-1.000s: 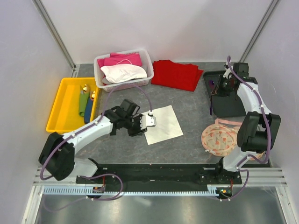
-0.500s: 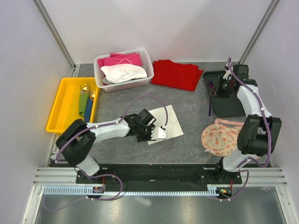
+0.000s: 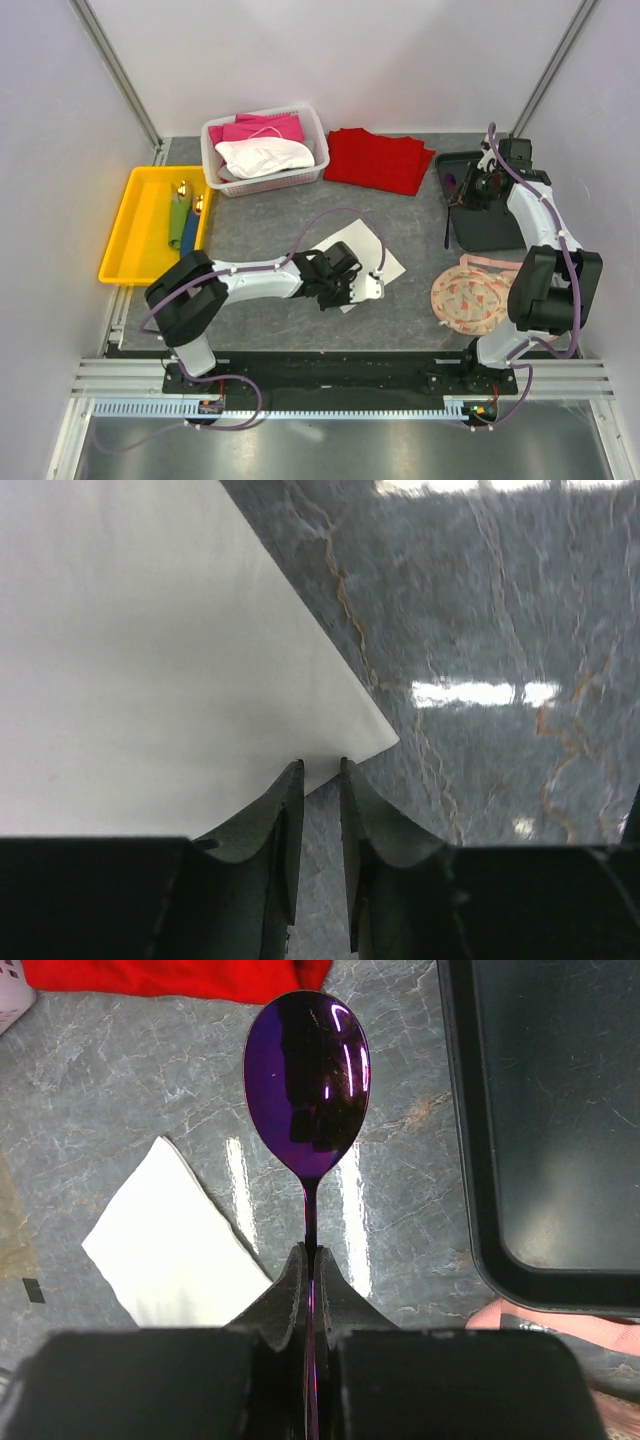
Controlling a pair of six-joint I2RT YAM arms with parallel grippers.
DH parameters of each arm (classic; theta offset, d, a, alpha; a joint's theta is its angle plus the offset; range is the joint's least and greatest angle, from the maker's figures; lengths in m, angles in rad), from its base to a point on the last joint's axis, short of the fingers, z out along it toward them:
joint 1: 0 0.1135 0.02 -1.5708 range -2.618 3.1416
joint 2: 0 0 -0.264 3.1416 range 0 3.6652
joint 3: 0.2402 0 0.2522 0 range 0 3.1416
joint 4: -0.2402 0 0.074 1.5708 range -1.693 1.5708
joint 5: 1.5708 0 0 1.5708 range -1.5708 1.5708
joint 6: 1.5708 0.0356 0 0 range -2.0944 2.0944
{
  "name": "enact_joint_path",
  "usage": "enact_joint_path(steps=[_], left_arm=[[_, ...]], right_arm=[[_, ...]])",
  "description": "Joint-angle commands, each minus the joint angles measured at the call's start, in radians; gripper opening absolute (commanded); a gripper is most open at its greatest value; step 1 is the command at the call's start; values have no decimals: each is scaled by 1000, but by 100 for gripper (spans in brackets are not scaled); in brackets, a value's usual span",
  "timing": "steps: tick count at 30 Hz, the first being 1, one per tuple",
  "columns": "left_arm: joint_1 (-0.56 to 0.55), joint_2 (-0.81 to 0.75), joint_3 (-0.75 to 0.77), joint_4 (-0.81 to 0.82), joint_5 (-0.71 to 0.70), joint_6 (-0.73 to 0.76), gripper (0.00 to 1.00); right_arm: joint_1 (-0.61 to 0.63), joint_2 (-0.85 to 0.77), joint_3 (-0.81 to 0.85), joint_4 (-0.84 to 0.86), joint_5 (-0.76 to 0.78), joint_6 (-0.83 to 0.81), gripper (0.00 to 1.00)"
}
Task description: Place the utensils on the paper napkin and roll it up
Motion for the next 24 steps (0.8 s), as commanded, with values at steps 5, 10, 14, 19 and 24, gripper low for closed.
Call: enact_joint_path(steps=[5,10,14,19,24], left_arm=[[-1,52,65,-69,16,-346,29],[111,-156,99,-75,132,-481,61],[273,-281,167,-102,207,-547,82],[471,-361,184,-133,203,-587,88],[499,-405,52,-73,187,-595,89]], right_arm=[[18,-51,2,47,-14,55,0],[97,-64,-15,102,21,156,0],[217,-70,-28,125,144,280,0],[424,-92,-62,159,312,413,0],[619,-16,-47,164,382,490,0]])
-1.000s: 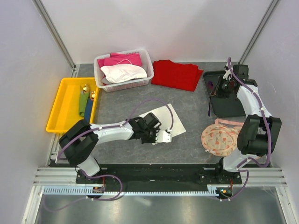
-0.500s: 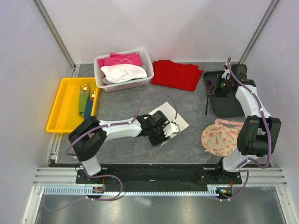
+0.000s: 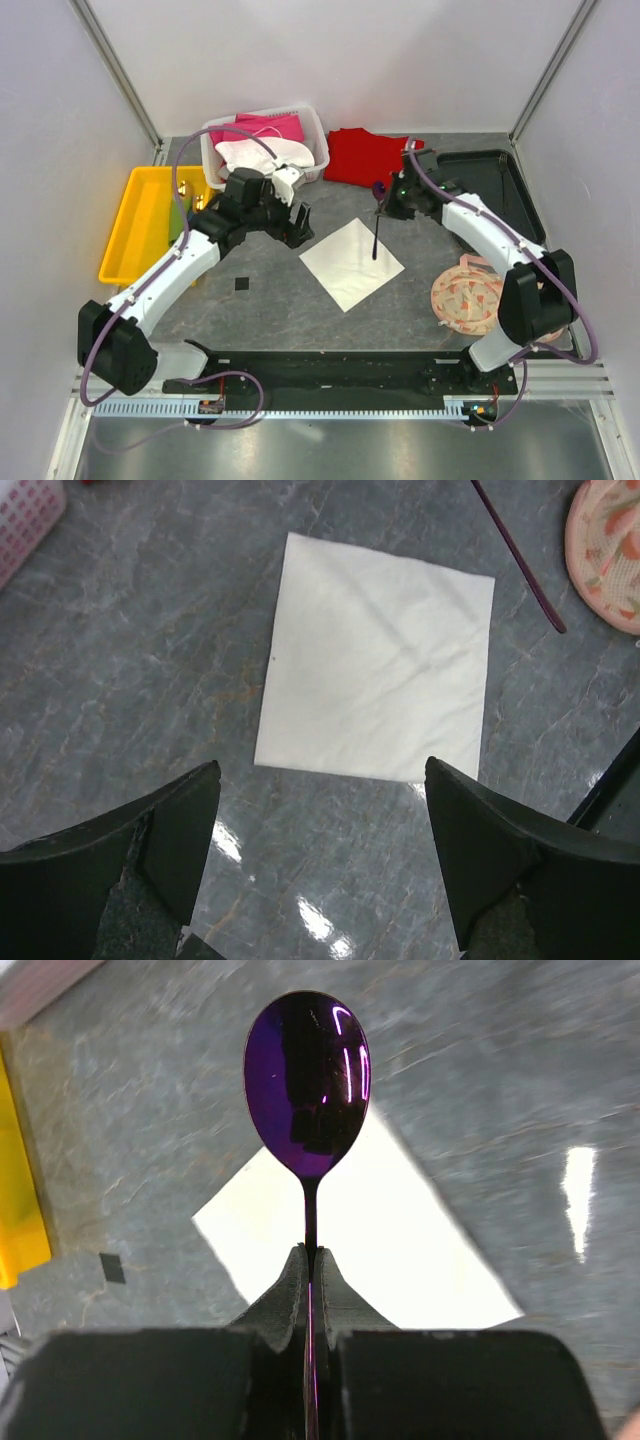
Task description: Place the utensils on the paper napkin and roll it up
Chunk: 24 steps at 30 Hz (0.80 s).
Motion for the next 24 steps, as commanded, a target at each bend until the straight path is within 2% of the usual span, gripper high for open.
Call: enact_joint_path(steps=[1,6,24], left_arm=[[3,-31,-112,21,32,-88,89],[21,-30,-132,72,33,-141,89],[66,-16,-140,107,64,-169,89]], right_arm=[[136,46,13,35,167,100,0],[217,156,26,46,243,111,0],[242,348,107,96,296,163,0]])
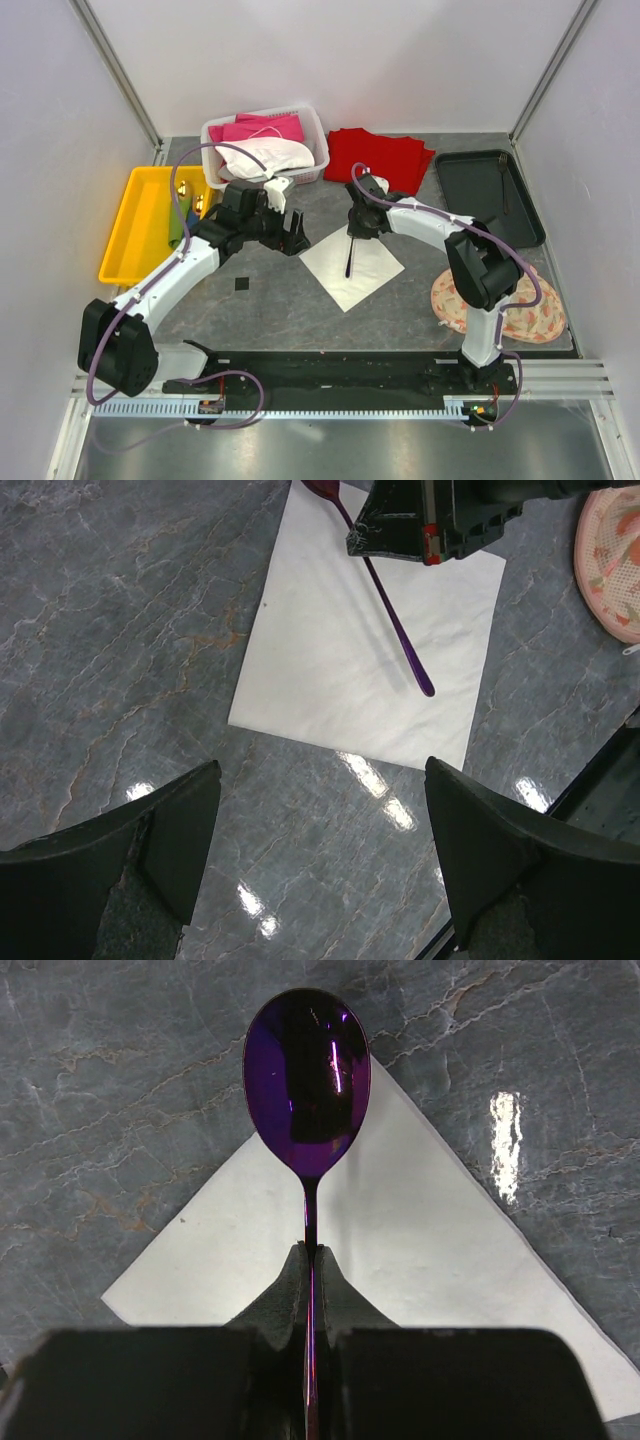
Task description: Place the utensils on the paper napkin and roll it up
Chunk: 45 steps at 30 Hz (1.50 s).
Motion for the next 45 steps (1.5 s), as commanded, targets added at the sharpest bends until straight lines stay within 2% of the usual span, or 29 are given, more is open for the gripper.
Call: enact_joint_path(steps=[1,23,25,30,32,39,41,45], left_arm=[[11,1,6,45,30,-34,89],[29,17,-10,64,56,-41,90],[29,17,-12,64,56,-43,90],[31,14,-17,65,59,-40,90],[32,14,-15,65,59,-41,90],[35,14,-18,65,64,-41,90],[37,12,-20,65,64,-41,90],[39,6,-21,59,70,-41,90]], right_arm=[[5,30,49,25,37,23,0],[5,76,63,19,44,16,1],[5,79,60,19,44,13,6],[5,85,53,18,40,-6,12],[4,88,51,15,39,-10,19],[4,102,59,12,33,-10,23],[5,110,63,9,25,-13,30],[5,111,60,10,-1,-35,35]])
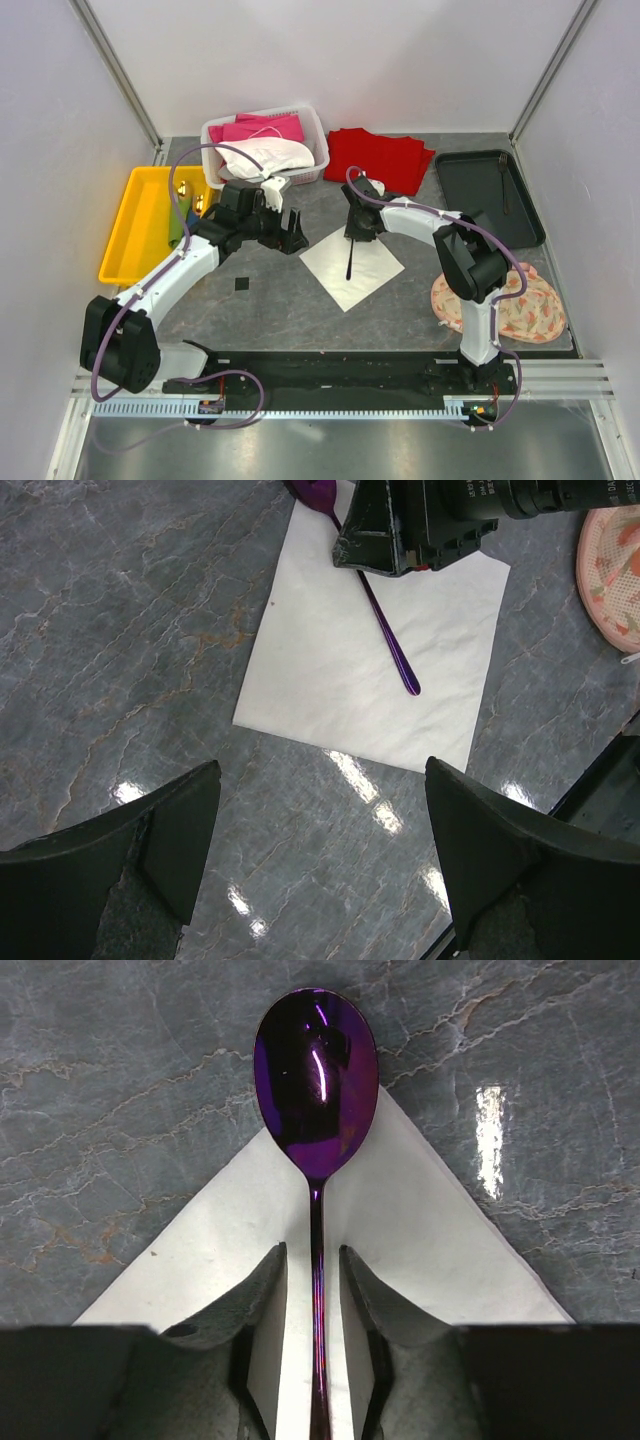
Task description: Place the utensils on the paper napkin and roll it up
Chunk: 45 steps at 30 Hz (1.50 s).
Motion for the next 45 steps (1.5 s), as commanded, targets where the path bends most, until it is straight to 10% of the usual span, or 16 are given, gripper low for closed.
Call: enact_joint_path(steps=[1,30,38,45], left_arm=[[8,-15,-11,30,42,-30,90],[25,-59,27,-37,44,-14,90],[25,-84,61,-82,39,61,91],[23,-72,101,-95,27,78,92]], right_arm=[[3,25,25,0,-20,-28,36],[-23,-122,216,-126,-106,-178,51],[-372,-179,292,-253,-342,-550,96],[-734,-107,431,-388,-421,-811,98]])
